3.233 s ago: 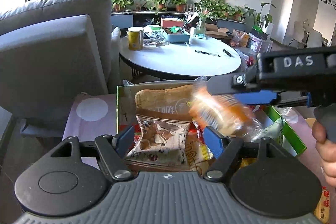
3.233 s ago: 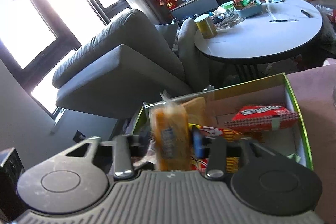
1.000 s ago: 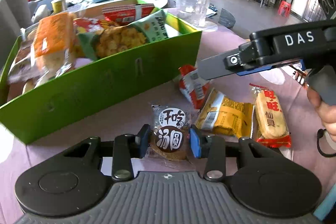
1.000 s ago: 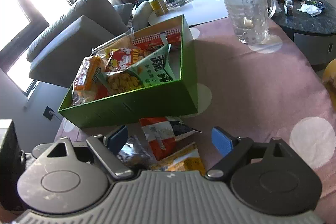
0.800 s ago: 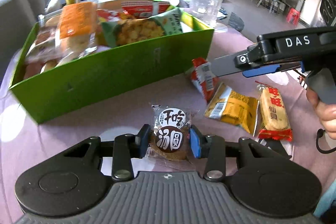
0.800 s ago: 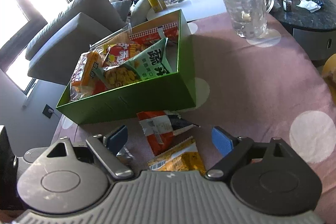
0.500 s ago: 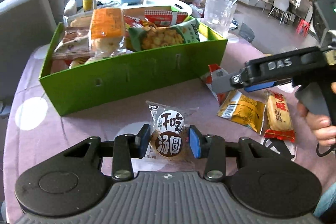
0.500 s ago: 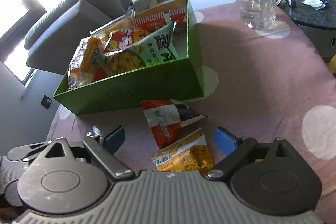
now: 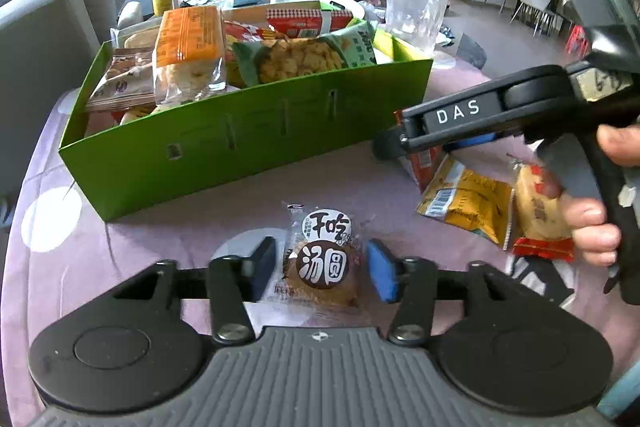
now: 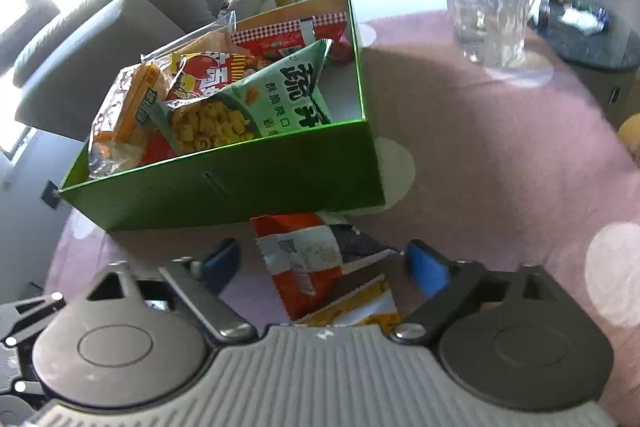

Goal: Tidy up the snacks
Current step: 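Close the left gripper on the mooncake pack while the right gripper grasps the red-and-white bag, then lower both packs into the green box and open both grippers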

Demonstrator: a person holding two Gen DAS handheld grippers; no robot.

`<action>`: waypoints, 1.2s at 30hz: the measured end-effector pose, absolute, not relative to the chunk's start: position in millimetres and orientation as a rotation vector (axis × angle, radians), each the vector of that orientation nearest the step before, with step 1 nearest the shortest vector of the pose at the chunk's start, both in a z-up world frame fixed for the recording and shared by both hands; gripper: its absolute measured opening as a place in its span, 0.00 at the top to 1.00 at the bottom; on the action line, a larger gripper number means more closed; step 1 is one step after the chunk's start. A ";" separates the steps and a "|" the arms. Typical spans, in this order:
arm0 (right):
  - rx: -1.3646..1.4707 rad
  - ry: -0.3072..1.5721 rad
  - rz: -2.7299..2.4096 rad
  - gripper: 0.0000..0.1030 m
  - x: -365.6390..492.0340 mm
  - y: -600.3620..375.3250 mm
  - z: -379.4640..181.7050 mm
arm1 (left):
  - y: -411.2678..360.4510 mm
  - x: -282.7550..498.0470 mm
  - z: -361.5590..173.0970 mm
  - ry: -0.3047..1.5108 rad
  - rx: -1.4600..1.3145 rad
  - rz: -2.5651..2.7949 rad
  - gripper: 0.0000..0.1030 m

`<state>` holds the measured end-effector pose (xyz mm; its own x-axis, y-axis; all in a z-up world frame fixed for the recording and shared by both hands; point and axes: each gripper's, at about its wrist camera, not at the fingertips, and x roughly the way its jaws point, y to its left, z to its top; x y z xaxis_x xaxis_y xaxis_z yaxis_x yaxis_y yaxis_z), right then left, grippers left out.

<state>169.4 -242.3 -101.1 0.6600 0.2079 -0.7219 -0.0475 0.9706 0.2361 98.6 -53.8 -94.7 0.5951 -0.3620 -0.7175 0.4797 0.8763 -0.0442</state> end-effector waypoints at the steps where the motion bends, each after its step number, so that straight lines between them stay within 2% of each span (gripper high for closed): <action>1: 0.181 0.831 0.135 0.31 168.9 -241.1 -100.9 | -54.9 100.3 -96.6 0.797 0.165 -0.482 0.45; 3: 0.161 0.823 0.129 0.38 168.8 -241.1 -100.6 | -55.9 102.2 -99.8 0.797 0.172 -0.471 0.46; 5: 0.178 0.821 0.136 0.40 167.6 -245.7 -100.6 | -55.9 101.4 -100.3 0.787 0.181 -0.472 0.49; 6: 0.192 0.821 0.142 0.41 166.6 -248.4 -100.3 | -56.0 100.3 -99.5 0.785 0.187 -0.478 0.56; 8: 0.209 0.821 0.152 0.42 163.9 -252.0 -98.9 | -55.4 98.7 -97.6 0.787 0.184 -0.497 0.64; 36: 0.193 0.657 0.307 0.42 130.2 -238.7 -40.8 | -40.1 87.6 -47.8 0.681 0.106 -0.507 0.65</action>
<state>130.2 -238.7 -40.8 0.7491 0.3395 -0.5689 -0.2188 0.9373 0.2712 87.6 -40.1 -47.8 0.6608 -0.4138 -0.6262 0.4816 0.8737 -0.0690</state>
